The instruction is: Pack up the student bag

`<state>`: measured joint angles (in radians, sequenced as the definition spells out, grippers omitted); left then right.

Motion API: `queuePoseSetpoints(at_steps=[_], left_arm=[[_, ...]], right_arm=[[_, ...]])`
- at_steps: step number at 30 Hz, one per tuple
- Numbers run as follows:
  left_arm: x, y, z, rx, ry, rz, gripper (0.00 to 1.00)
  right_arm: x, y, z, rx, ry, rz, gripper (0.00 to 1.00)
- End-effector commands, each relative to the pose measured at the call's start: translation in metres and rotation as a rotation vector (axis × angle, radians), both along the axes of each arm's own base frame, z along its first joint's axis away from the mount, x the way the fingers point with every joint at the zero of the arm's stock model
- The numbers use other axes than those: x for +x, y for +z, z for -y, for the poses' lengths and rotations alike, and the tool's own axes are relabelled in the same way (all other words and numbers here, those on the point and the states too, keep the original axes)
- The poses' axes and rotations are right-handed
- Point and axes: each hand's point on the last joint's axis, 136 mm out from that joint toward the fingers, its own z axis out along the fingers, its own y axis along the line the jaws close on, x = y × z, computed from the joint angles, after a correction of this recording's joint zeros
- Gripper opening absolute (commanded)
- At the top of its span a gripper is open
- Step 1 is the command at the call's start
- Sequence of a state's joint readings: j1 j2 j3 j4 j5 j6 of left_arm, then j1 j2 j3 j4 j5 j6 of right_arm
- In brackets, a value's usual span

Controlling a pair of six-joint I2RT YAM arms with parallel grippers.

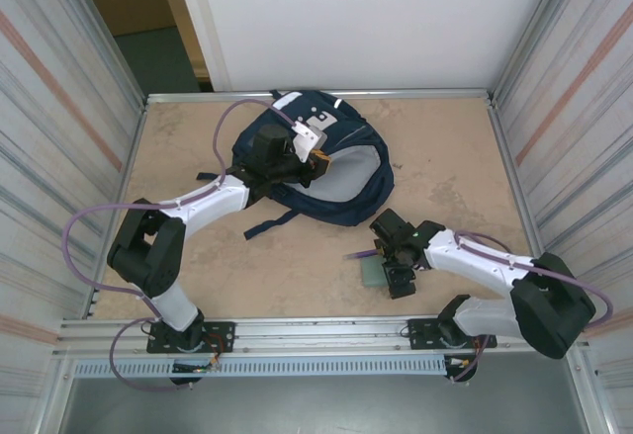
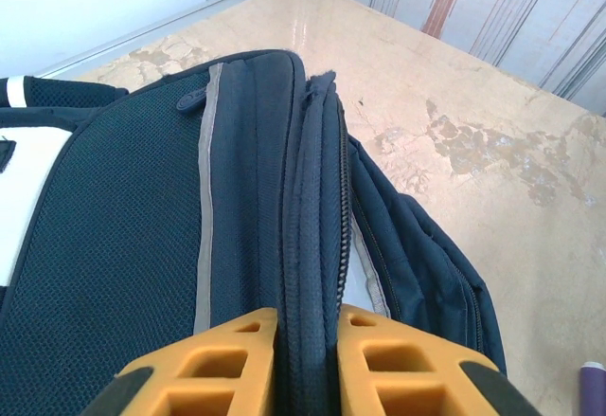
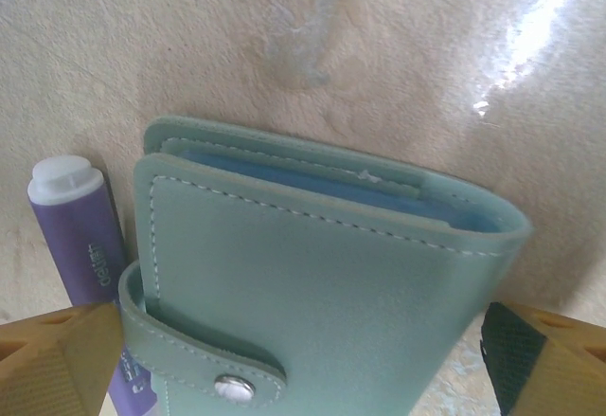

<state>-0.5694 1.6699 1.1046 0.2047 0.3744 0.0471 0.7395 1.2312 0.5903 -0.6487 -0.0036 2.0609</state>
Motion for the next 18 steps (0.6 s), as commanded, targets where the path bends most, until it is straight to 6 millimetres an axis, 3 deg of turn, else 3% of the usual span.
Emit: queuePoseSetpoints(at_steps=[1,14,18], left_arm=[[-0.003,0.006,0.000,-0.021,-0.003,-0.005,0.18],[-0.009,0.042,0.006,-0.110,-0.048,0.067,0.13],[-0.010,0.051,0.005,-0.119,-0.049,0.087,0.12]], right_arm=[[-0.004,-0.009,0.008,-0.029,-0.129,-0.035,0.96],[-0.011,-0.020,0.018,-0.117,-0.095,-0.051,0.88],[-0.008,-0.028,0.018,-0.098,-0.082,-0.020,0.81]])
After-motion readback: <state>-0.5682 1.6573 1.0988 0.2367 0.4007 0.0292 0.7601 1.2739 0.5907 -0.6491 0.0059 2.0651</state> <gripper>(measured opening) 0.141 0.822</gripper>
